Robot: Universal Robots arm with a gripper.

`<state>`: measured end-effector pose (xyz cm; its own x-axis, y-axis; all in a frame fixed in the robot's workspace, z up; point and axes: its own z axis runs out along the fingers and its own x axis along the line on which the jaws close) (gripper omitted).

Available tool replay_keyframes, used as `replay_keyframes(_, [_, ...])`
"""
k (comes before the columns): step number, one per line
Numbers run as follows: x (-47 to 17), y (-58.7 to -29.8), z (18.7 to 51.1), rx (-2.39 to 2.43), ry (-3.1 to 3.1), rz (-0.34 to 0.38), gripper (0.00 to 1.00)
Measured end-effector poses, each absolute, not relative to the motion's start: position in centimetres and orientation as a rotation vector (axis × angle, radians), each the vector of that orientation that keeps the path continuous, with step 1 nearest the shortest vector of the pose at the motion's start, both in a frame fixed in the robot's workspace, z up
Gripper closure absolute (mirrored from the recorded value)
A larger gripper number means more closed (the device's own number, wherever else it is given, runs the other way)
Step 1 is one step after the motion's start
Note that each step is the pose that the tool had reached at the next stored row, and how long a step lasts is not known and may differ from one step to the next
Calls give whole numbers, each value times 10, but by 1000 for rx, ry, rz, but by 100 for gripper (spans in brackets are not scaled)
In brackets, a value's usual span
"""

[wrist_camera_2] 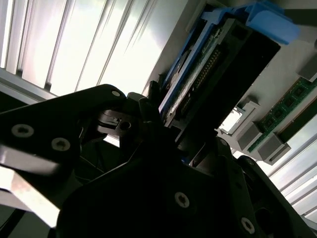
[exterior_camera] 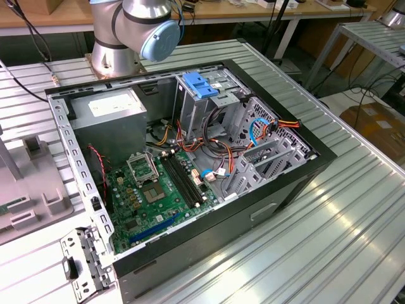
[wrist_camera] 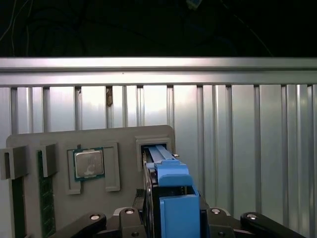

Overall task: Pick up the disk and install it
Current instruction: 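Pick up the disk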

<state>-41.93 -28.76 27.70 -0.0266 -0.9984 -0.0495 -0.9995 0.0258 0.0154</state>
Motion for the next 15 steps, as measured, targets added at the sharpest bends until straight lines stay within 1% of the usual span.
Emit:
replay_keyframes(9, [-419,-288,277,-2174,2232,71,52])
replay_keyframes(10, [-419,-288,277,-2174,2232,71,53])
replay_keyframes(12, [-419,-288,277,-2174,2232,71,64])
replay_keyframes(15, [-419,-288,277,-2174,2232,71,64])
